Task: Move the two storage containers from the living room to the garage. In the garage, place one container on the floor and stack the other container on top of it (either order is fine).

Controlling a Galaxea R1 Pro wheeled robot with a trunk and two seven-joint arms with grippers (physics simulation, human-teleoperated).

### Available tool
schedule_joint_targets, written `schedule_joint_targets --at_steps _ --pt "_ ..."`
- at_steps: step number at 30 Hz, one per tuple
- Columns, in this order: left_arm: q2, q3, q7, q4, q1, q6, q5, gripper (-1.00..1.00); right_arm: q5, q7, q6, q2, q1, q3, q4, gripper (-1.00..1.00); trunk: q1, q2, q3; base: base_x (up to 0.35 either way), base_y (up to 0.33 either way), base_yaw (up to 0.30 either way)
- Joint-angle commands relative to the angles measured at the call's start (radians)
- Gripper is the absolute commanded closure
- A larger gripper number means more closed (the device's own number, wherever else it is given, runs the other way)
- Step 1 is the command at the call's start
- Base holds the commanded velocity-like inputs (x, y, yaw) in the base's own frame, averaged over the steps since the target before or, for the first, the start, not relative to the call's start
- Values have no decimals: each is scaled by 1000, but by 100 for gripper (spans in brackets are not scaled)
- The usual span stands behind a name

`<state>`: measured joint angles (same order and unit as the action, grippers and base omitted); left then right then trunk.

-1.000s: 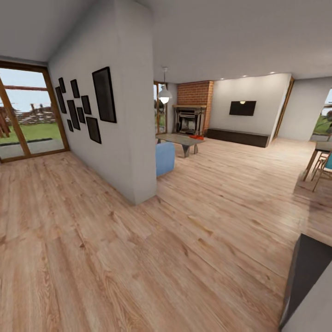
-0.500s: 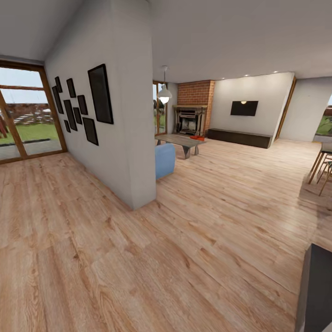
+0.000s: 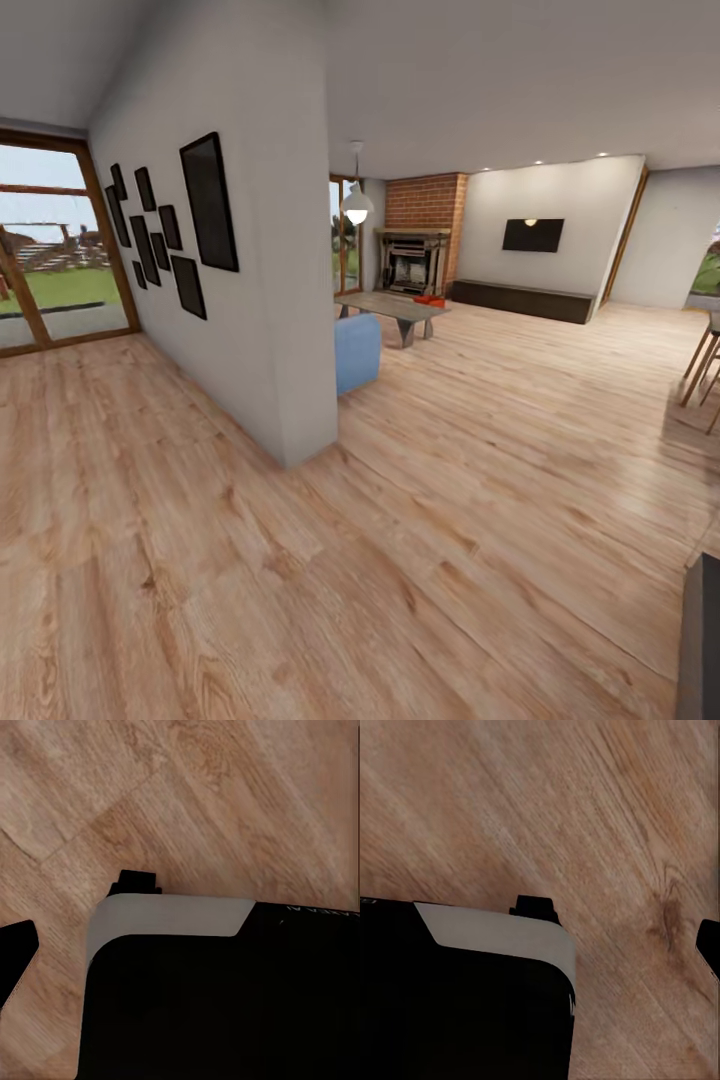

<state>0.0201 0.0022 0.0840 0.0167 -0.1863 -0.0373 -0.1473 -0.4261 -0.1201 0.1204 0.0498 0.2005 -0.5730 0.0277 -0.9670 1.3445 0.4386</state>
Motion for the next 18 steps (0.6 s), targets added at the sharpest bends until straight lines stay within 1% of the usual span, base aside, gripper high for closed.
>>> schedule_joint_targets --at_steps 1,5,18 --pt "0 0 5 -1 -1 -3 -9 -100 -9 -1 5 1 1 -8 3 -100 -1 0 1 319 0 -44" --pt "0 0 5 -1 -1 -3 -9 -100 -8 -1 5 1 1 -8 3 -100 -1 0 1 319 0 -197" --pt "1 -1 5 -1 -1 -3 -9 -100 -8 -1 5 1 1 -8 3 -100 -1 0 1 319 0 -247"
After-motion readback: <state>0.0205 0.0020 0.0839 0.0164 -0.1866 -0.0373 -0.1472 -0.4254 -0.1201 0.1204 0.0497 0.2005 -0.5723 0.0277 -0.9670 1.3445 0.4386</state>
